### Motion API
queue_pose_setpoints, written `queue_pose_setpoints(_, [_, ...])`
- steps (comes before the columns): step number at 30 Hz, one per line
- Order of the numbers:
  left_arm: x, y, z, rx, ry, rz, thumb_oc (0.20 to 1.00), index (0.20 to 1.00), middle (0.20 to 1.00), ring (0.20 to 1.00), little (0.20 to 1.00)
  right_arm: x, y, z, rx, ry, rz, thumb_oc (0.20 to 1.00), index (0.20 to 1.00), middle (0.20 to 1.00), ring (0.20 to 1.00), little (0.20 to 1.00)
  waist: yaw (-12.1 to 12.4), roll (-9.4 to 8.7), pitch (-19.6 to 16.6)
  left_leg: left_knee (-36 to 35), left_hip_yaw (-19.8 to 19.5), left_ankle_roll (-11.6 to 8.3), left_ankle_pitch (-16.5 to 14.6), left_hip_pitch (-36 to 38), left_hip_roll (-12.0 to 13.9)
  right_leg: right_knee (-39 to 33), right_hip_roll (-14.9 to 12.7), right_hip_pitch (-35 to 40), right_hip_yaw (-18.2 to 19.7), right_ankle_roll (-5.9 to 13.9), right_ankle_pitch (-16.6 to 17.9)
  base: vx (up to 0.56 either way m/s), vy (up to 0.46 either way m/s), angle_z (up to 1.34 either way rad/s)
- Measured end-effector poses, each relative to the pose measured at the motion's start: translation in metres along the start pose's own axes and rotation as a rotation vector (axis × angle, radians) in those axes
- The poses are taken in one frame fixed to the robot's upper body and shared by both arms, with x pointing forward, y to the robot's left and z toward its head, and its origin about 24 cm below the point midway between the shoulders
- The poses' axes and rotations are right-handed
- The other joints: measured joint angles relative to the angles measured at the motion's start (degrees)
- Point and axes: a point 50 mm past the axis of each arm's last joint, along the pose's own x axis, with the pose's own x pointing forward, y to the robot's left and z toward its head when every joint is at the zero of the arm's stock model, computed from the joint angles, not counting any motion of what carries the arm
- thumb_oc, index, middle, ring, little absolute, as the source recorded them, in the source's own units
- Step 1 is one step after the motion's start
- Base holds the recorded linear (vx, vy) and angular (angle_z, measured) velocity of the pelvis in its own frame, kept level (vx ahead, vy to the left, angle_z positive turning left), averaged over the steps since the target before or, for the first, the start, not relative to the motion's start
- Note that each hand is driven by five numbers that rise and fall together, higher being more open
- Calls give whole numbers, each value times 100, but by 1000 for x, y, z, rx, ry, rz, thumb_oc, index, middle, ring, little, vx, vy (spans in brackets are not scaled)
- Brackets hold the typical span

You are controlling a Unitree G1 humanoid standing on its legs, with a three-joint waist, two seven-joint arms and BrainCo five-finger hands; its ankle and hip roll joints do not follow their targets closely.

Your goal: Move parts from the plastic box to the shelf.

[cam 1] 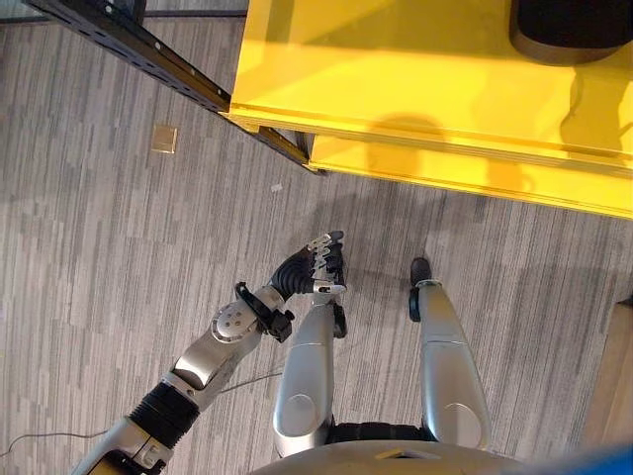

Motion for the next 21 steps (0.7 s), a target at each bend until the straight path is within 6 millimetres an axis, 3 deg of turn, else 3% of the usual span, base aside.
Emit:
queue_pose_setpoints(6, [1, -2, -1, -10, -4, -1, 1000, 1000, 1000, 1000, 1000, -11, 0, 11, 101, -53, -12, 1000, 1000, 1000, 1000, 1000, -34, 45, -29, 98, 49, -15, -133, -24, -36, -5, -81, -6, 10, -24, 15, 2, 27, -1])
queue_pose_setpoints(11, [4, -7, -1, -37, -33, 2, 1000, 1000, 1000, 1000, 1000, -45, 12, 18, 422, 18, 43, 1000, 1000, 1000, 1000, 1000, -72, 51, -33, 96, 183, 16, -169, 94, -95, -164, -118, 158, 137, 100, 54, 32, 81, -5])
queue_pose_setpoints(13, [4, -9, 0, -58, -48, 11, 1000, 1000, 1000, 1000, 1000, -71, 13, 24, 499, -35, 105, 1000, 1000, 1000, 1000, 1000, -147, 49, -34, 85, 186, 40, -166, 282, -90, -288, -121, 416, 118, 131, 47, 3, 67, 0])
queue_pose_setpoints(18, [4, -11, -1, -82, -61, 35, 1000, 1000, 1000, 1000, 1000, -101, 3, 27, 573, -94, 167, 1000, 1000, 1000, 1000, 1000, -363, 30, -38, 56, 293, 83, -215, 401, -94, -473, -156, 584, 140, 179, 83, -6, 65, -4])
queue_pose_setpoints(21, [5, -7, 1, -93, -79, 93, 1000, 1000, 1000, 1000, 1000, -131, 8, 5, 538, -34, 241, 1000, 1000, 1000, 1000, 1000, -602, -138, -103, 46, 330, 122, -270, 534, -82, -663, -109, 773, 181, 261, 134, -16, 23, -14])
